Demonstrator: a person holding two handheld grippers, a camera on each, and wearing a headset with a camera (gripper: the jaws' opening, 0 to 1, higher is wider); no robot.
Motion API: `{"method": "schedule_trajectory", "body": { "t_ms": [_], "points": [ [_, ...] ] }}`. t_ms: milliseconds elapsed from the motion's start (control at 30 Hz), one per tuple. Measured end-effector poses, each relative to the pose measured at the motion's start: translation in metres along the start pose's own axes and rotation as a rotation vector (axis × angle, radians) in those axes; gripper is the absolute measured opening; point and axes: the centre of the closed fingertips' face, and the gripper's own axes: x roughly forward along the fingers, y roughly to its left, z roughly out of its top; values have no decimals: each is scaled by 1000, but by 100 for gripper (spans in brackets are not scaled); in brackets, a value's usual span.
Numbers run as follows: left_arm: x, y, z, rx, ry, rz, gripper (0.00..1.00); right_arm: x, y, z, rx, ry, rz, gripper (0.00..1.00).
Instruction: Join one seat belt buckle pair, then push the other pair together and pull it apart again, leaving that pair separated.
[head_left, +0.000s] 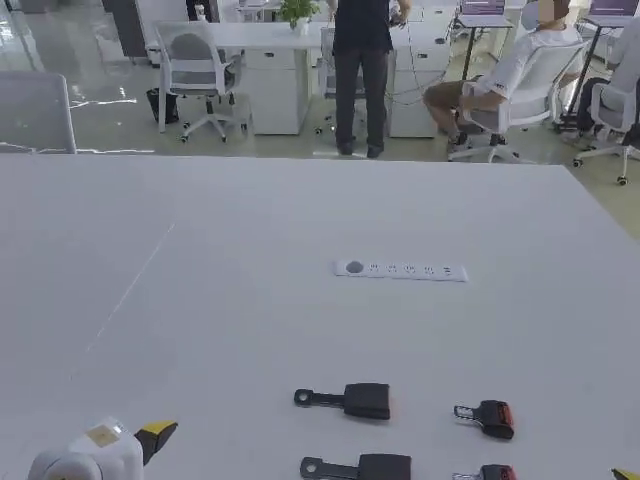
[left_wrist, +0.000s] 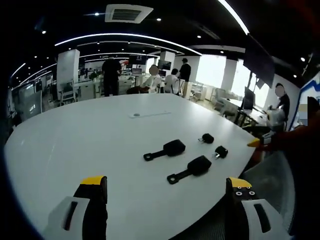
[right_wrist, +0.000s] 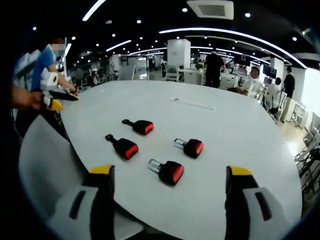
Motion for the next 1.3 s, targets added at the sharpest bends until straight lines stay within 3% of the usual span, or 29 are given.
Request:
{"method": "schedule_trajectory", "body": {
  "t_ms": [367,1300],
  "points": [
    [3,6,-1,1,0,-1,100,0,-3,2,1,-2,-6,94],
    [3,5,0,7,4,-2,100,-3,-2,1,-5,6,4,94]
  ]
}}
